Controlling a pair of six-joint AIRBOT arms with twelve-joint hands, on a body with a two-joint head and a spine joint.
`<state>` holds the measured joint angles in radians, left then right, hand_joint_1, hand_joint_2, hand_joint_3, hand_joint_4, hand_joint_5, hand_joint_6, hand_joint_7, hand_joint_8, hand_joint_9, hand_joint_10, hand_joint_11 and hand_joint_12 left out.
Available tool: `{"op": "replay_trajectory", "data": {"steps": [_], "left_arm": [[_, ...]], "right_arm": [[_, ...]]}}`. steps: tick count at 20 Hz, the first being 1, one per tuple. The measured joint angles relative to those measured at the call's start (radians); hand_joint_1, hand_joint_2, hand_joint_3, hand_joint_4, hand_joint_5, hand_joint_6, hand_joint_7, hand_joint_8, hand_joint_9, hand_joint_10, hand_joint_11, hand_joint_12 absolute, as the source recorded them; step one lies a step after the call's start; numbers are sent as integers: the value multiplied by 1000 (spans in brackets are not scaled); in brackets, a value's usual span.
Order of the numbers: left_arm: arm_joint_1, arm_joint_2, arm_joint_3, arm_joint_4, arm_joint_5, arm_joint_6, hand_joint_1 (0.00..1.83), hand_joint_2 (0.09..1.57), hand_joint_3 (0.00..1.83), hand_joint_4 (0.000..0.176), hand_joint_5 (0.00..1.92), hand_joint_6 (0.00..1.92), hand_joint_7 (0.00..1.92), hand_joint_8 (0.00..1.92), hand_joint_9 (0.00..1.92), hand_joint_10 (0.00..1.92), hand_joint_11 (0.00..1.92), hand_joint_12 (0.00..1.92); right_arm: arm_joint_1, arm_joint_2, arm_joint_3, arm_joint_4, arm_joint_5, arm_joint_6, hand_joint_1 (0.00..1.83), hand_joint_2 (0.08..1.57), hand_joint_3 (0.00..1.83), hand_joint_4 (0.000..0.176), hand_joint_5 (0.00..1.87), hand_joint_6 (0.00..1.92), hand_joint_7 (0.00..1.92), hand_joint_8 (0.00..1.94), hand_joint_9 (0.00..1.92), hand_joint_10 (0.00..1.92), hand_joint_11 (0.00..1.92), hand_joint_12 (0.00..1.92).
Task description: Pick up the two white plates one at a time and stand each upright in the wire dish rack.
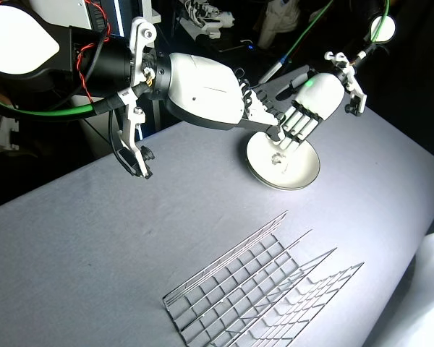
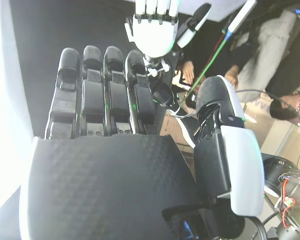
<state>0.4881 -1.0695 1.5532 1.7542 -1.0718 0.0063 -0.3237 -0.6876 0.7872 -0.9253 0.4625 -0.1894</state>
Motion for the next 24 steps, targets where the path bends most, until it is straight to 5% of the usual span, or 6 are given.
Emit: {"op": "replay_trajectory", "data": {"steps": [4, 9, 14, 21, 24], "left_arm": [[-2, -6, 21, 15, -8, 0, 0, 1094, 10, 0, 0, 0, 0, 0, 0, 0, 0, 0], [-19, -24, 52, 46, -26, 0, 0, 1095, 8, 0, 0, 0, 0, 0, 0, 0, 0, 0], [-28, -44, 96, 69, -35, 0, 0, 1094, 6, 0, 0, 0, 0, 0, 0, 0, 0, 0], [-20, -50, 106, 76, -39, -16, 0, 1095, 5, 0, 0, 0, 0, 0, 0, 0, 0, 0], [-5, -51, 109, 71, -35, -19, 0, 1095, 4, 0, 0, 0, 0, 0, 0, 0, 0, 0]], "right_arm": [[-8, 6, 0, -8, 27, -5, 266, 1214, 0, 0, 325, 7, 309, 10, 269, 10, 0, 641], [-11, 7, 0, -12, 31, -6, 65, 1194, 0, 0, 271, 3, 254, 1, 224, 2, 0, 594], [-11, 7, 0, -24, 34, -6, 413, 1221, 2, 0, 245, 2, 220, 4, 207, 5, 0, 644], [-11, 7, 0, -29, 34, -6, 428, 1196, 0, 0, 264, 4, 247, 4, 229, 5, 0, 703], [-11, 7, 0, -30, 34, -6, 355, 1218, 3, 0, 231, 3, 206, 3, 188, 4, 0, 590]]}}
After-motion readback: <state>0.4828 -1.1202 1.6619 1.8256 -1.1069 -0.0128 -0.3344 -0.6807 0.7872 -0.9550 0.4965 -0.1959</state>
